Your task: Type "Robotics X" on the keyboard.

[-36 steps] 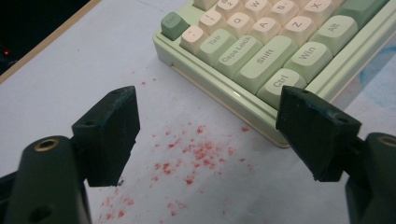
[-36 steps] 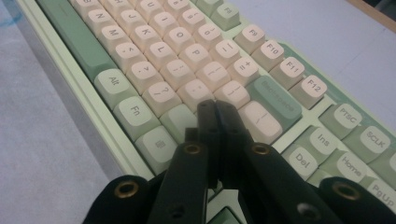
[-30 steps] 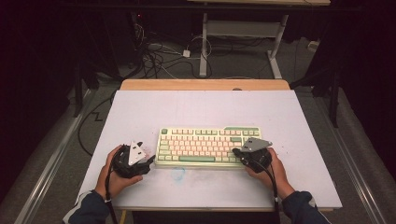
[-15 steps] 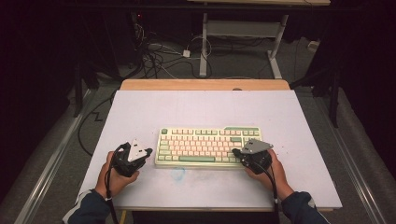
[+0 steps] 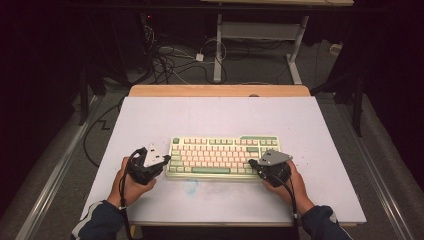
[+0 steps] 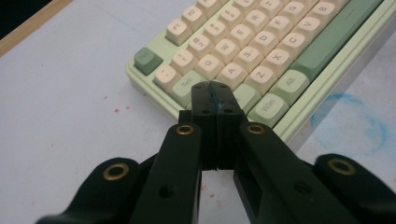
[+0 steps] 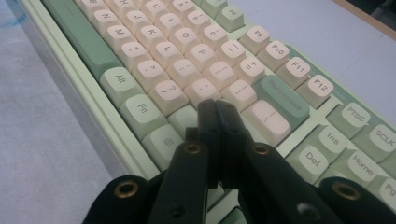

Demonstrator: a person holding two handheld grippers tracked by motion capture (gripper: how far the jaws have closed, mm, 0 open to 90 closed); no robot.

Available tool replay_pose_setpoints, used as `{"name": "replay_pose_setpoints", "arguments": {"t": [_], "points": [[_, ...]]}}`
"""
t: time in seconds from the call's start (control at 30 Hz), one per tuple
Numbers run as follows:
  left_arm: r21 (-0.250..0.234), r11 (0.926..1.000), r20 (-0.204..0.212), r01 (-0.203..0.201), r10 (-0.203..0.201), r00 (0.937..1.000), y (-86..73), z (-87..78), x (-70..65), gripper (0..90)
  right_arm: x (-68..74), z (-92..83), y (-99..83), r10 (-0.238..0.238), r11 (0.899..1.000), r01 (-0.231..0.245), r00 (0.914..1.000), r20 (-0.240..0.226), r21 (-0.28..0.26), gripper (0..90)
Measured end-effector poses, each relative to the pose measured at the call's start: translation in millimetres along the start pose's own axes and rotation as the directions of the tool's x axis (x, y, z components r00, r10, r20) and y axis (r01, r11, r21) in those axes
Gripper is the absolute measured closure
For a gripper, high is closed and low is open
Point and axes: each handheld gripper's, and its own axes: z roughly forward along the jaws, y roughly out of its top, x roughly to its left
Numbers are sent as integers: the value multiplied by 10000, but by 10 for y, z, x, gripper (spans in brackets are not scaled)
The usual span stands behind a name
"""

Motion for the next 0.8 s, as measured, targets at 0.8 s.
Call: {"name": "replay_pose_setpoints", "arguments": {"t": [0.8], "points": [[416, 9980, 603, -482, 457, 9971, 59, 341, -247, 870, -6, 2, -3, 32, 10000, -32, 10000, -21, -23, 900]]}}
